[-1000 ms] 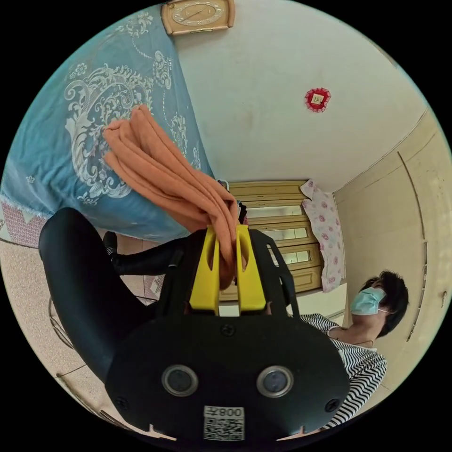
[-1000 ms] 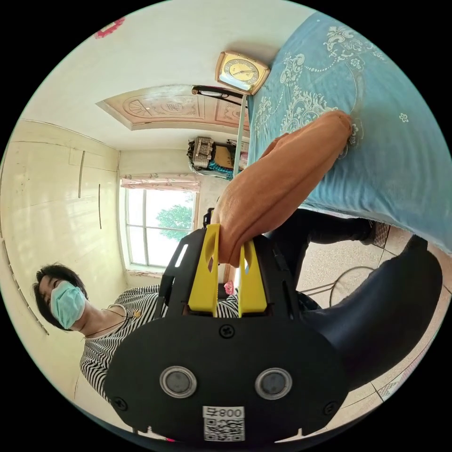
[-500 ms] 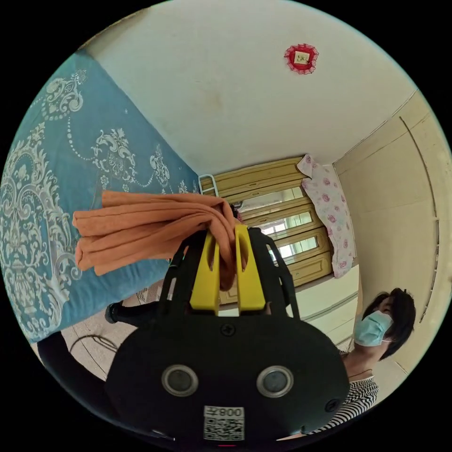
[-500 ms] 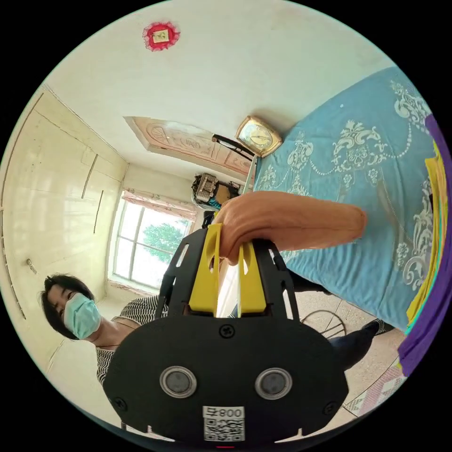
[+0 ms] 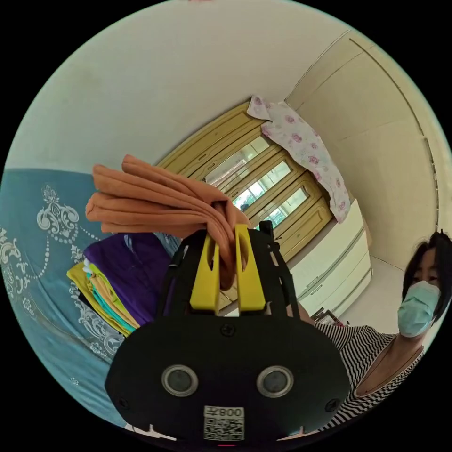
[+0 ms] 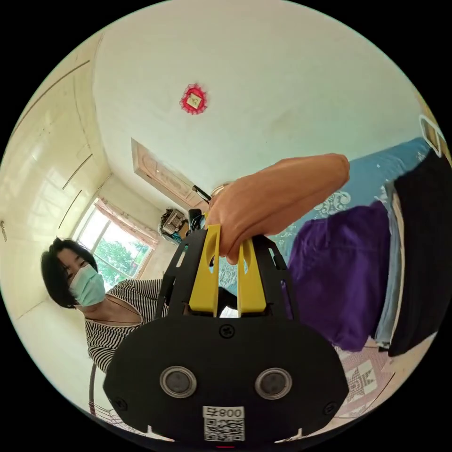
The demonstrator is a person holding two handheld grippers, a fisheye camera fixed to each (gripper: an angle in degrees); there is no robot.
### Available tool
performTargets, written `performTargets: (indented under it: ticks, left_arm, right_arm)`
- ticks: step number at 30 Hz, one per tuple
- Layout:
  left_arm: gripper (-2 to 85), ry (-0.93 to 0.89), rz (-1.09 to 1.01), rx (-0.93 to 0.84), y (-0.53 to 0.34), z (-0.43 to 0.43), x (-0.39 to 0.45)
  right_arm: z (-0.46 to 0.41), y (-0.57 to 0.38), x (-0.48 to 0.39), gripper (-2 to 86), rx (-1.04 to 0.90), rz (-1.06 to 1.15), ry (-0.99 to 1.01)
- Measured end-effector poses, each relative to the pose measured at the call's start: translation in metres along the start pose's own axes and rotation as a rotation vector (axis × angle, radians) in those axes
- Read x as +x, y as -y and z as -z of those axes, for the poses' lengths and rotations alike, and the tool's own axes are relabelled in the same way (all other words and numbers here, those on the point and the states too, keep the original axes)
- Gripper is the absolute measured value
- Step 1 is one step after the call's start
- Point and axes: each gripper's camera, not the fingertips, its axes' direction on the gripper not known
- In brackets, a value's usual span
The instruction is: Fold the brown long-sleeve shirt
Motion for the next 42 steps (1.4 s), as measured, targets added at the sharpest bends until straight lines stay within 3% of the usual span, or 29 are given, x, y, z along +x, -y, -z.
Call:
performTargets:
  ticks: [4,7,10,21,25,30,34,38,42]
  left_arm:
    - [6.9,0.059,0.312,-0.261,-0.081,-0.103,-0.120]
    - [7.0,0.067,0.395,-0.305,-0.133,-0.132,-0.166]
    - [7.4,0.046,0.391,-0.299,-0.154,-0.145,-0.195]
    - [7.9,0.119,0.375,-0.388,-0.209,-0.197,-0.286]
    - [8.9,0.084,0.364,-0.370,-0.219,-0.191,-0.312]
    - [8.4,0.081,0.348,-0.336,-0.234,-0.168,-0.334]
    - [5.7,0.126,0.317,-0.227,-0.249,-0.137,-0.346]
    - [3.3,0.160,0.211,-0.194,-0.235,-0.142,-0.347]
    - [2.0,0.227,0.078,-0.252,-0.206,-0.170,-0.348]
  right_arm:
    - [0.027,-0.082,0.124,5.5,-0.041,-0.365,-0.093]
    - [0.029,-0.131,0.179,6.6,-0.080,-0.515,-0.111]
    - [0.042,-0.150,0.201,7.5,-0.022,-0.525,-0.036]
    - [0.061,-0.170,0.232,9.1,-0.019,-0.603,-0.153]
    - [0.068,-0.188,0.220,9.3,0.118,-0.590,-0.141]
    - [0.080,-0.208,0.172,8.0,0.296,-0.537,-0.346]
    - [0.061,-0.192,0.101,2.2,0.366,-0.301,-0.533]
    - [-0.001,-0.139,0.069,0.6,0.206,-0.136,-0.827]
    - [-0.066,-0.104,0.091,0.3,-0.024,-0.130,-0.920]
